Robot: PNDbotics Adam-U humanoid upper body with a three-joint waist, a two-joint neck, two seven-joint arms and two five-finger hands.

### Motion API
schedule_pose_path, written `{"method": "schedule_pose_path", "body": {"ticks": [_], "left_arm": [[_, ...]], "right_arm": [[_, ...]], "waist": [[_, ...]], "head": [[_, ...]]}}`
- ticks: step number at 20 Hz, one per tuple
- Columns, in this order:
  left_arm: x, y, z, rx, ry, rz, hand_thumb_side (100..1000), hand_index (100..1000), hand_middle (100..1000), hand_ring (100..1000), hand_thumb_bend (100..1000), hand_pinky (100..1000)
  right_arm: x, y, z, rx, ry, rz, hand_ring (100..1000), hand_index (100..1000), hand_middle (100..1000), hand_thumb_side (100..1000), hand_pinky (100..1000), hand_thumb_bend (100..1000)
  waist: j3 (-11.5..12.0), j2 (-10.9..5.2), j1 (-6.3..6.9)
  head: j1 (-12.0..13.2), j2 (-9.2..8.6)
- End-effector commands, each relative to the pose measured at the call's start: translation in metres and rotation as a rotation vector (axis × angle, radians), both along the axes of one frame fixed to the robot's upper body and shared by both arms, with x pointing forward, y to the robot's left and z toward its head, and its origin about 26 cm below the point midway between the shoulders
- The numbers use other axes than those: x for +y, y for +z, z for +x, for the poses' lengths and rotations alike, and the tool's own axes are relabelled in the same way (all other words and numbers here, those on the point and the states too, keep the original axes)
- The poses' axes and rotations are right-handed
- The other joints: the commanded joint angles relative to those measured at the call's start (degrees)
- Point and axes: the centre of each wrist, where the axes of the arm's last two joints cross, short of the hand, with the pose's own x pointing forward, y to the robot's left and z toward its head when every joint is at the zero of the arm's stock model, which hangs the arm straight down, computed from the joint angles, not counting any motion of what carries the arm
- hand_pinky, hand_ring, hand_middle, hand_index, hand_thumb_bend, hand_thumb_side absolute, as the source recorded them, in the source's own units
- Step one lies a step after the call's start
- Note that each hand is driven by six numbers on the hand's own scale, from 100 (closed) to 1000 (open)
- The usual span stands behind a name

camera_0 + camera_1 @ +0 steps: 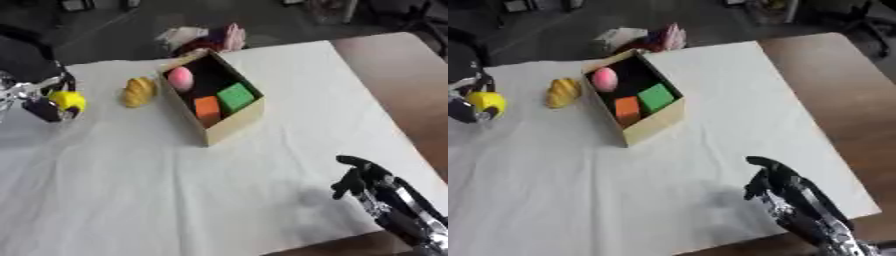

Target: Pick up objects on the table and place them in the box.

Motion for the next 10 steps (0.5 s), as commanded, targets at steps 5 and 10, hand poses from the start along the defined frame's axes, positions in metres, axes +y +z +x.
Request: {"method": "schedule_pose_path", "body": {"ticks": [5,10], "left_arm": [[-0.070,0.040,0.007,-0.166,-0.257,-0.038,280,677,435,462,190,555],[-0.106,0.018,0.022,-0.203,-0.328,-0.091,267,708,466,491,150,602]], "right_arm": [[-0.001,0.005,0.001,-0.016,0.013,-0.018,528,880,489,559,716,100],[0.004,0.005,0.002,-0.016,0.029,-0.011,527,879,489,564,716,100]], "waist": [[-0.6,-1.43,-0.45],[-1.6,-1.30,-0.71]], "head": [[0.7,0.12],[1.3,0.21]]}}
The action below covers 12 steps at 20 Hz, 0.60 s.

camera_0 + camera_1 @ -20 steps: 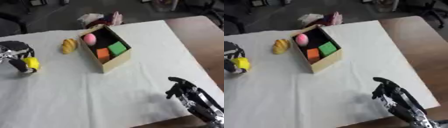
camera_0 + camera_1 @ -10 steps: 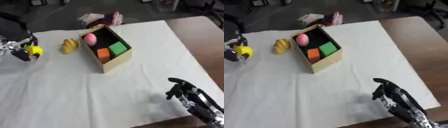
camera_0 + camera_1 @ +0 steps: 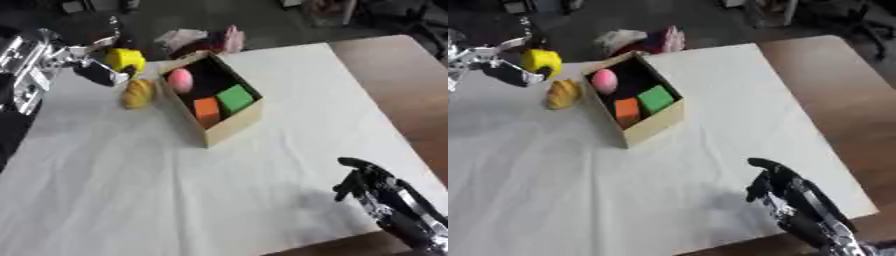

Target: Pick up objects on the table and place them in the box.

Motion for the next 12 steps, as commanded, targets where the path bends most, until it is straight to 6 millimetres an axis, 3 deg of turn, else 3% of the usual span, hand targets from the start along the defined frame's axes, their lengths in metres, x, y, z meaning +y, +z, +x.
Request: {"method": "schedule_pose_path", "body": {"ticks": [1,4,8,9,12], "left_arm": [[-0.016,-0.002,0.007,-0.049,-0.032,-0.025,265,711,469,494,147,607],[-0.029,-0.018,0.013,-0.054,-0.050,-0.040,265,719,478,505,140,617],[-0.037,-0.035,0.018,-0.036,-0.055,-0.019,283,796,536,562,166,652],[-0.037,-0.037,0.018,-0.032,-0.053,-0.008,306,847,607,619,254,683],[-0.033,-0.039,0.018,-0.032,-0.040,-0.004,315,876,672,653,307,699]], "right_arm": [[0.002,0.006,0.002,-0.020,0.018,-0.003,527,879,489,565,716,100],[0.004,0.007,0.003,-0.020,0.028,0.001,526,877,489,567,716,100],[0.007,0.008,0.004,-0.024,0.037,0.006,526,876,489,564,716,100],[0.007,0.008,0.004,-0.024,0.037,0.007,525,876,489,565,716,100],[0.007,0.008,0.004,-0.024,0.034,0.007,525,876,489,564,716,100]], "waist": [[-0.3,-0.78,-0.29],[-0.8,-0.57,-0.43],[-1.3,-0.37,-0.57],[-1.3,-0.35,-0.56],[-1.2,-0.33,-0.53]], "head": [[0.5,0.15],[0.8,0.23],[1.0,0.21],[1.0,0.22],[0.8,0.19]]}}
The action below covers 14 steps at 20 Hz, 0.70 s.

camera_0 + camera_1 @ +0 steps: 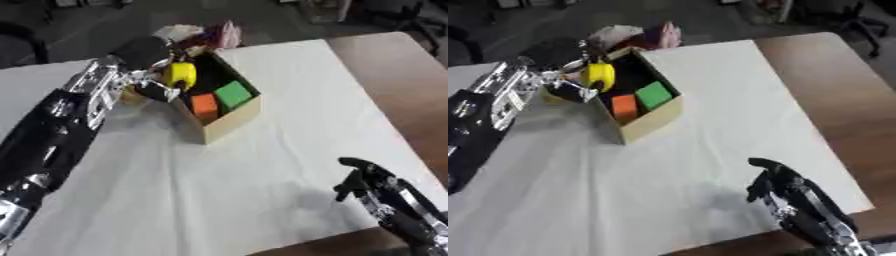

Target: Pick up objects on the table and place them in the box.

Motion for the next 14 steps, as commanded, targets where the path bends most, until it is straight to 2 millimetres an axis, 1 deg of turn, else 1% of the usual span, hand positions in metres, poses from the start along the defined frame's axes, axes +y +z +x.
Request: {"method": "schedule_pose_path", "body": {"ticks": [1,5,8,9,12,14], "left_arm": [[0.008,0.014,0.001,-0.041,0.017,-0.006,312,879,683,659,304,703],[0.018,0.026,-0.002,-0.063,0.037,-0.061,298,885,699,669,285,710],[0.020,0.030,-0.004,-0.064,0.042,-0.074,298,885,699,669,285,710],[0.021,0.031,-0.004,-0.064,0.046,-0.078,274,884,717,679,231,717],[0.042,0.034,-0.006,-0.058,0.096,-0.127,267,883,717,678,195,718],[0.052,0.034,-0.008,-0.042,0.118,-0.150,274,873,710,675,181,717]], "right_arm": [[0.000,0.007,0.002,-0.026,0.006,-0.001,525,876,489,565,716,100],[-0.001,0.007,0.001,-0.024,0.000,-0.005,524,875,489,566,716,100],[-0.002,0.007,0.001,-0.023,-0.001,-0.006,524,875,489,566,716,100],[-0.002,0.007,0.001,-0.023,-0.002,-0.007,523,875,489,563,716,100],[-0.003,0.006,0.001,-0.022,-0.007,-0.010,523,875,489,565,716,100],[-0.003,0.006,0.001,-0.023,-0.007,-0.011,522,875,489,564,716,100]], "waist": [[0.1,-0.80,-0.19],[0.5,-0.85,-0.17],[0.5,-0.86,-0.16],[0.7,-0.88,-0.17],[1.1,-0.92,-0.19],[1.1,-0.89,-0.18]], "head": [[-0.1,-0.16],[-0.4,-0.15],[-0.4,-0.12],[-0.6,-0.19],[-0.8,-0.48],[-1.0,-0.57]]}}
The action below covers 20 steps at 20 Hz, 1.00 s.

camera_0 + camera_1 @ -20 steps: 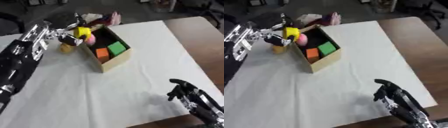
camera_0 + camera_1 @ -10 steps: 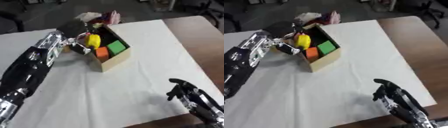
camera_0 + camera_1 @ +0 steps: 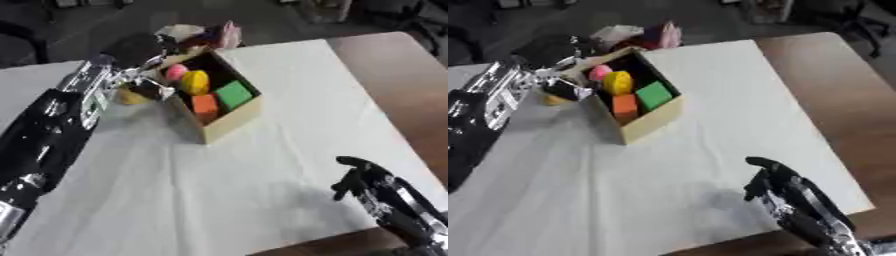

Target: Pick up objects on the table and place them in the box.

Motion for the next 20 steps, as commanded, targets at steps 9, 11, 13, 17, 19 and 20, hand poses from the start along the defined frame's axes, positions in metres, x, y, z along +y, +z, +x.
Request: {"method": "schedule_pose_path", "body": {"ticks": [9,11,13,17,19,20], "left_arm": [[0.055,-0.003,0.006,0.113,0.279,0.002,333,881,728,690,254,720],[0.059,-0.007,0.008,0.119,0.312,0.007,334,882,732,692,256,721],[0.062,-0.011,0.009,0.119,0.334,0.010,335,882,735,694,255,722],[0.069,-0.016,0.010,0.120,0.371,0.003,332,881,732,690,241,719],[0.072,-0.017,0.010,0.114,0.389,-0.004,328,880,728,685,227,717],[0.074,-0.016,0.010,0.107,0.401,-0.011,324,880,726,683,220,716]], "right_arm": [[-0.002,0.006,0.001,-0.021,-0.001,-0.011,520,875,490,568,716,100],[-0.001,0.007,0.001,-0.022,0.002,-0.008,520,875,490,568,716,100],[0.000,0.007,0.002,-0.024,0.005,-0.005,520,875,490,569,716,100],[0.003,0.010,0.003,-0.033,0.013,0.003,519,876,490,571,716,100],[0.005,0.012,0.004,-0.041,0.018,0.009,519,876,490,572,716,100],[0.006,0.014,0.005,-0.046,0.022,0.013,519,876,490,573,716,100]], "waist": [[-0.2,-0.85,-0.21],[-0.4,-0.81,-0.27],[-0.7,-0.70,-0.30],[-1.4,-0.04,-0.37],[-1.8,0.44,-0.40],[-2.1,0.77,-0.42]], "head": [[-0.1,-0.47],[0.0,-0.67],[0.2,-0.83],[0.6,-1.44],[0.9,-1.91],[1.1,-2.31]]}}
